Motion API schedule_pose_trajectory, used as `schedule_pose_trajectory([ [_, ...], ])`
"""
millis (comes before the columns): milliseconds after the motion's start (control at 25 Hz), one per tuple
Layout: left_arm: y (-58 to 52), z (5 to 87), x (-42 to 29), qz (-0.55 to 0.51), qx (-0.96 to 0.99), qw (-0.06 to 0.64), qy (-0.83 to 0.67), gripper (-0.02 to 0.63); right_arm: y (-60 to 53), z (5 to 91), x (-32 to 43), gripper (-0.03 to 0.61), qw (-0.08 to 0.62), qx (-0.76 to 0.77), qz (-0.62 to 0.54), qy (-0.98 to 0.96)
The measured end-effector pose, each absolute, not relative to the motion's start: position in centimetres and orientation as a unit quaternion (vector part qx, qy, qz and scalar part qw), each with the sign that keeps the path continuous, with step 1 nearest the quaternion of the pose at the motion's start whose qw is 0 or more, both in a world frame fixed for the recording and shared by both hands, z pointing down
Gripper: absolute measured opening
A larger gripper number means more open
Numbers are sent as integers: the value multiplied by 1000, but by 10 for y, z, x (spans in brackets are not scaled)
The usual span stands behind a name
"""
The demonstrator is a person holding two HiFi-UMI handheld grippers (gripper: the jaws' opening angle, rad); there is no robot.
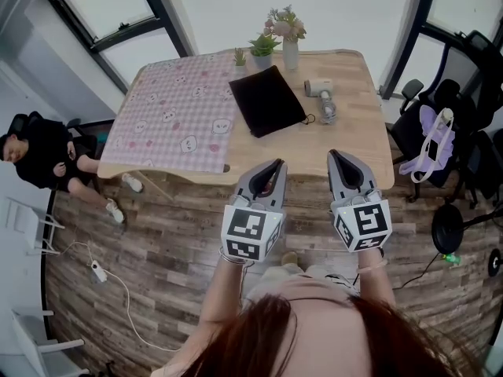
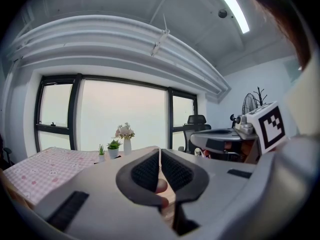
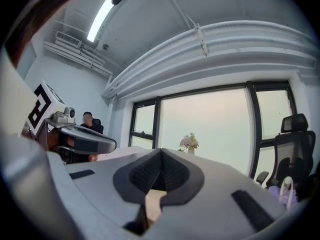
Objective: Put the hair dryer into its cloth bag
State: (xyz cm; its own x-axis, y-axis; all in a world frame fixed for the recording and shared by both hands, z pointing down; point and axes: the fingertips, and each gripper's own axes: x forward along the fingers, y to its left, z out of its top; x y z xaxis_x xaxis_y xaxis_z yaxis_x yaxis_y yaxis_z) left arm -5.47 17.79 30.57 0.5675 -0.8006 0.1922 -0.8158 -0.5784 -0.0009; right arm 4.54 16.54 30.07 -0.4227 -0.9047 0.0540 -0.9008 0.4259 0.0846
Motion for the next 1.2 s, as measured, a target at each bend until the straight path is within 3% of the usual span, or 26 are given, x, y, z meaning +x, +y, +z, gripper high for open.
schedule_pose_trajectory([
  [1200, 71, 350, -52, 117, 891, 65, -434, 20, 61, 330, 57, 0, 52, 553, 7, -831],
])
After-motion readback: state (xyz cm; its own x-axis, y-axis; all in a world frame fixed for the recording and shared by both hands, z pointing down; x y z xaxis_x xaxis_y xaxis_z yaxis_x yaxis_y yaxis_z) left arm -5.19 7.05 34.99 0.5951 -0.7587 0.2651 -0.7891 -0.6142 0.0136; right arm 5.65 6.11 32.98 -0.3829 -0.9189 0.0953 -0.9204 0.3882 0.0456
